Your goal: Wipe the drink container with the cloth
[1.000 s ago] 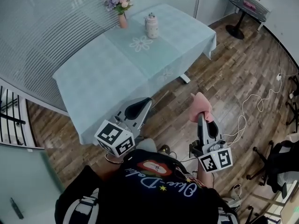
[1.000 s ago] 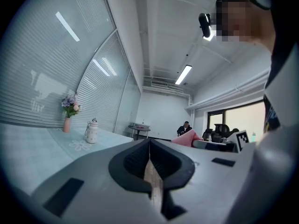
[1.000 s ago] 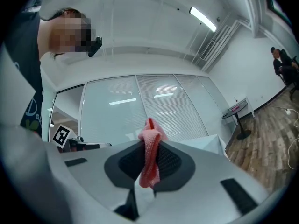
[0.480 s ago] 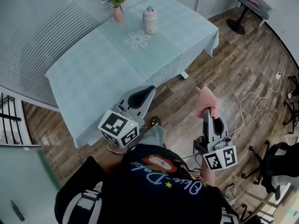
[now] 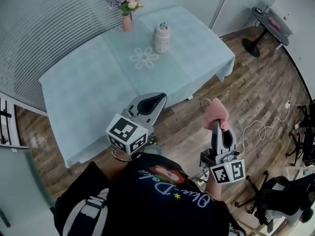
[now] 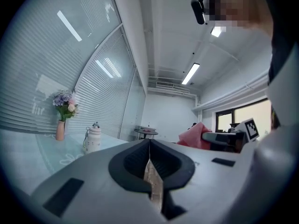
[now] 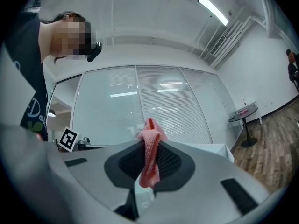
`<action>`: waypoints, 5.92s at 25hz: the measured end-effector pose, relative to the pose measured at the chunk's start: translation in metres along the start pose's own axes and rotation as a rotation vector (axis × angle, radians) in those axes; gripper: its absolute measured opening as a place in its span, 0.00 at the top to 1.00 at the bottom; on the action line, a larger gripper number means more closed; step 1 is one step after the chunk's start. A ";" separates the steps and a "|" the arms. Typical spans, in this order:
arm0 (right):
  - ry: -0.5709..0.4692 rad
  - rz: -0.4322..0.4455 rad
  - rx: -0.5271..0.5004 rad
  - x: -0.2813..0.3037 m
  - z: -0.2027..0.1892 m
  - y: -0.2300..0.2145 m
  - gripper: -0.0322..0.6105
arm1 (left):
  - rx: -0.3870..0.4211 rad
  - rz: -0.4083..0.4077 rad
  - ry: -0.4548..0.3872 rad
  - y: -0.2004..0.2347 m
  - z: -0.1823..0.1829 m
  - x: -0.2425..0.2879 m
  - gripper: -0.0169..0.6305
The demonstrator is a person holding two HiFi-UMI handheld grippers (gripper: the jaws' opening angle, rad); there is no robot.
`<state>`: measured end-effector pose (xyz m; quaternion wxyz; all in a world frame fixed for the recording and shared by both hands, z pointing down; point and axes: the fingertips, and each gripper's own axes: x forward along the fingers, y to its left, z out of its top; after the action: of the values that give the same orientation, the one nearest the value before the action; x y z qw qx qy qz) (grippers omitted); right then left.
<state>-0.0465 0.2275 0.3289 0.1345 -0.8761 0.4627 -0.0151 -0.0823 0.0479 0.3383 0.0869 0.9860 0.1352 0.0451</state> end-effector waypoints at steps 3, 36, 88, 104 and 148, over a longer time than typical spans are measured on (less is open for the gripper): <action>0.015 0.028 0.001 0.031 -0.001 -0.011 0.91 | -0.007 0.022 -0.012 0.022 0.007 0.017 0.97; 0.247 0.719 0.119 0.347 -0.056 -0.041 0.91 | -0.015 0.707 -0.095 0.190 0.037 0.081 0.97; 0.583 1.362 0.029 0.518 -0.163 -0.062 0.91 | -0.065 1.113 -0.194 0.224 0.047 0.037 0.97; 0.764 1.238 -0.151 0.512 -0.227 -0.081 0.91 | -0.062 1.083 -0.191 0.230 0.047 0.043 0.97; 0.701 0.979 0.139 0.468 -0.189 -0.091 0.91 | -0.063 1.040 -0.184 0.223 0.049 0.065 0.97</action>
<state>0.2655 -0.1468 0.4876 0.0223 -0.4937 0.8266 -0.2692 0.0436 -0.1536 0.3359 0.0942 0.9196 -0.3814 -0.0004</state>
